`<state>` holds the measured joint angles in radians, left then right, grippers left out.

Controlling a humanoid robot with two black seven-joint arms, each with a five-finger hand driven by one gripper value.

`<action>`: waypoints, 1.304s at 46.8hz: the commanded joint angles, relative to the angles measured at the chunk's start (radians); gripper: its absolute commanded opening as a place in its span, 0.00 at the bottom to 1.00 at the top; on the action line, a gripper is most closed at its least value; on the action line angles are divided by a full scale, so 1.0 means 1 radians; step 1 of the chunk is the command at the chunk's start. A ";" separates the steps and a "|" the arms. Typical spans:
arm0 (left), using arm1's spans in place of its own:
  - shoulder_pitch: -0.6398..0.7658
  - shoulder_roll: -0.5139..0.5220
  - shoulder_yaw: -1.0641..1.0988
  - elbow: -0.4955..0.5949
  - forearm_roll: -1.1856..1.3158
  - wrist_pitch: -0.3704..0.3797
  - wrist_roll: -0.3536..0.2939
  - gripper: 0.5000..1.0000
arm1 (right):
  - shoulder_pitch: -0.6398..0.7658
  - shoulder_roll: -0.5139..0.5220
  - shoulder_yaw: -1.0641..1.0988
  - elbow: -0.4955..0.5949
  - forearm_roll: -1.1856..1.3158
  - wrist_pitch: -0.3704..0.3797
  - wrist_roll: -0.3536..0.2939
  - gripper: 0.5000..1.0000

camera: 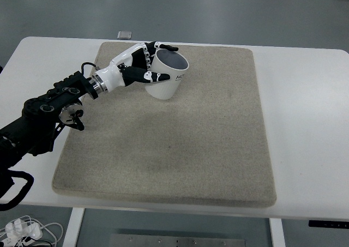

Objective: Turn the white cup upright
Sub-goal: 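Set the cup down upright and open the left hand fingers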

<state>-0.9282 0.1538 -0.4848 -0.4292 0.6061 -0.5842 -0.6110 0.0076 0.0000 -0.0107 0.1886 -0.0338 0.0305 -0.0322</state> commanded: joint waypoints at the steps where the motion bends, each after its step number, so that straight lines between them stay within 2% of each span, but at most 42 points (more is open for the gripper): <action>1: 0.000 0.000 0.000 0.001 0.000 0.018 0.000 0.00 | 0.000 0.000 0.000 0.000 0.000 0.000 0.000 0.90; 21: -0.004 -0.010 0.002 -0.008 0.006 0.087 0.000 0.00 | 0.000 0.000 0.000 0.000 0.000 0.000 0.000 0.90; 29: -0.004 -0.008 0.011 -0.008 0.023 0.093 0.000 0.00 | 0.000 0.000 0.000 0.000 0.000 0.000 0.000 0.90; 43: 0.003 -0.011 0.005 -0.010 0.054 0.171 0.000 0.00 | 0.000 0.000 0.000 0.000 0.000 0.000 0.000 0.90; 45: 0.005 -0.016 0.005 -0.010 0.054 0.182 0.000 0.03 | 0.000 0.000 0.000 0.000 0.000 0.000 0.000 0.90; 47: 0.005 -0.016 0.005 -0.010 0.052 0.190 0.000 0.11 | 0.000 0.000 0.000 0.000 0.000 0.000 0.000 0.90; 54: 0.006 -0.022 0.002 -0.010 0.043 0.199 0.000 0.54 | 0.000 0.000 0.000 0.000 0.000 0.000 0.000 0.90; 58: 0.008 -0.028 0.002 -0.008 0.044 0.214 0.000 0.68 | 0.000 0.000 0.000 0.000 0.000 0.000 0.000 0.90; 60: 0.009 -0.028 0.002 -0.008 0.044 0.221 0.000 0.97 | 0.000 0.000 0.000 0.000 0.000 0.000 0.000 0.90; 61: 0.009 -0.028 0.002 -0.008 0.044 0.221 0.000 0.98 | 0.000 0.000 0.000 0.000 0.000 0.000 0.000 0.90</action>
<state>-0.9207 0.1260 -0.4844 -0.4382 0.6490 -0.3705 -0.6109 0.0076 0.0000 -0.0108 0.1887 -0.0337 0.0309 -0.0323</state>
